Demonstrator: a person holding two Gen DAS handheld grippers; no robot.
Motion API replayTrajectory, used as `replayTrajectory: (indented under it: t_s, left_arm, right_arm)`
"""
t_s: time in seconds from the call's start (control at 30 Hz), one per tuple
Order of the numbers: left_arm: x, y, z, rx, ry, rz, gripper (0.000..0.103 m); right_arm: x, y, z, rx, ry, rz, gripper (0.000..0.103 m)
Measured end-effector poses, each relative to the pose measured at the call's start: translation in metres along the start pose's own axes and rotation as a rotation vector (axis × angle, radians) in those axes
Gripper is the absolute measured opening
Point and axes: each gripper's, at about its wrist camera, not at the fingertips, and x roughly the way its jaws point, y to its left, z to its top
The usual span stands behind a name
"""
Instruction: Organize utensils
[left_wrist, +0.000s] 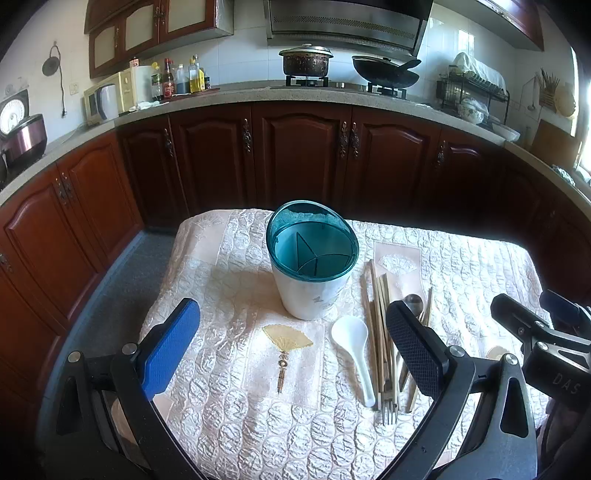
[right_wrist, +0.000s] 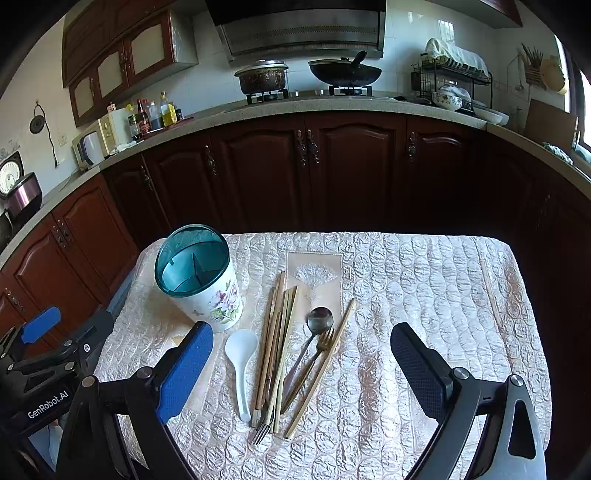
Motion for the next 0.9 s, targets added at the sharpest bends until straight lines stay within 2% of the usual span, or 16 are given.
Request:
replayTrajectory:
  t_s: [0.47,0.9]
  left_arm:
    - [-0.001,-0.001,-0.002,-0.005,0.006,-0.015,0.101]
    - [-0.003,-0.004,0.008,0.006,-0.004,-0.023,0.101]
  right_arm:
    - [0.000,0.002,0.001,-0.040,0.016,-0.038,0.097]
    - [-0.002,0.000,0.010,-0.020,0.005,-0.024,0.097]
